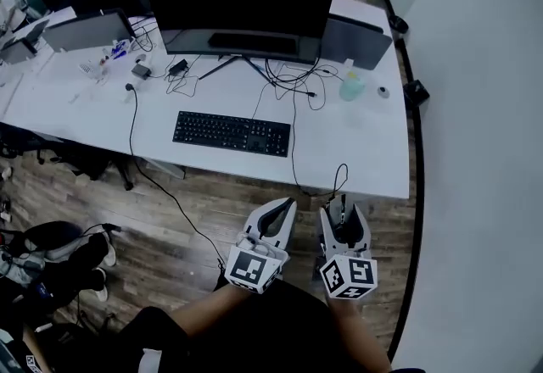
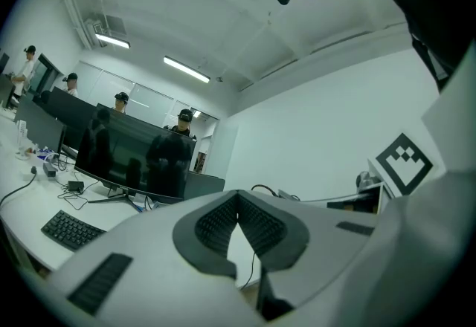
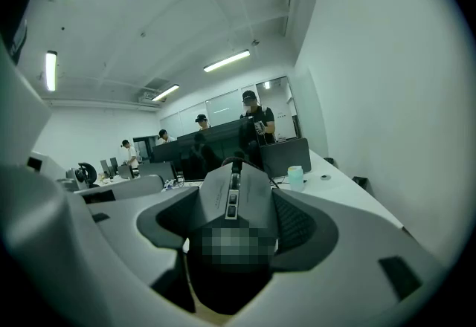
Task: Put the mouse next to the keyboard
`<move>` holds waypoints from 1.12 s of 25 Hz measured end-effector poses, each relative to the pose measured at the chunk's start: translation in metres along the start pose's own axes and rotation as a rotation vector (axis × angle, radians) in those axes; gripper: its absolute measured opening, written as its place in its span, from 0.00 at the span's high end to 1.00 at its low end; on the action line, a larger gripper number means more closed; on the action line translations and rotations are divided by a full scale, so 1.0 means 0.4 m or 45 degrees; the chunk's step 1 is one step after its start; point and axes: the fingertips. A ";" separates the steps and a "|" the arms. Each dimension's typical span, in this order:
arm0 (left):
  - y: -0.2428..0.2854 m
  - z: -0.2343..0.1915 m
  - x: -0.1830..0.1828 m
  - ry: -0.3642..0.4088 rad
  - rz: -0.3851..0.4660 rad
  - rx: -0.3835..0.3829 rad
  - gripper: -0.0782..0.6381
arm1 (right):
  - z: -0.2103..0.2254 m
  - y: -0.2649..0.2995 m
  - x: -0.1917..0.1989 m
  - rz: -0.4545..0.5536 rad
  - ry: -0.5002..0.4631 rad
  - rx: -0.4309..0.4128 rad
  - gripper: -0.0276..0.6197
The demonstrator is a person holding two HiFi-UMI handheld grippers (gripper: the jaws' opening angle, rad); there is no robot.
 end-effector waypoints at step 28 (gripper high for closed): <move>0.376 -0.315 0.070 0.086 -0.137 -0.055 0.88 | 0.205 0.509 0.172 -0.289 -0.010 0.141 0.46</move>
Point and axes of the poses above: the fingertips, and each gripper's own axes: y forward along the fingers, z to its right, x out of its underside, and after that the axes turned 3 degrees about -x, right-handed
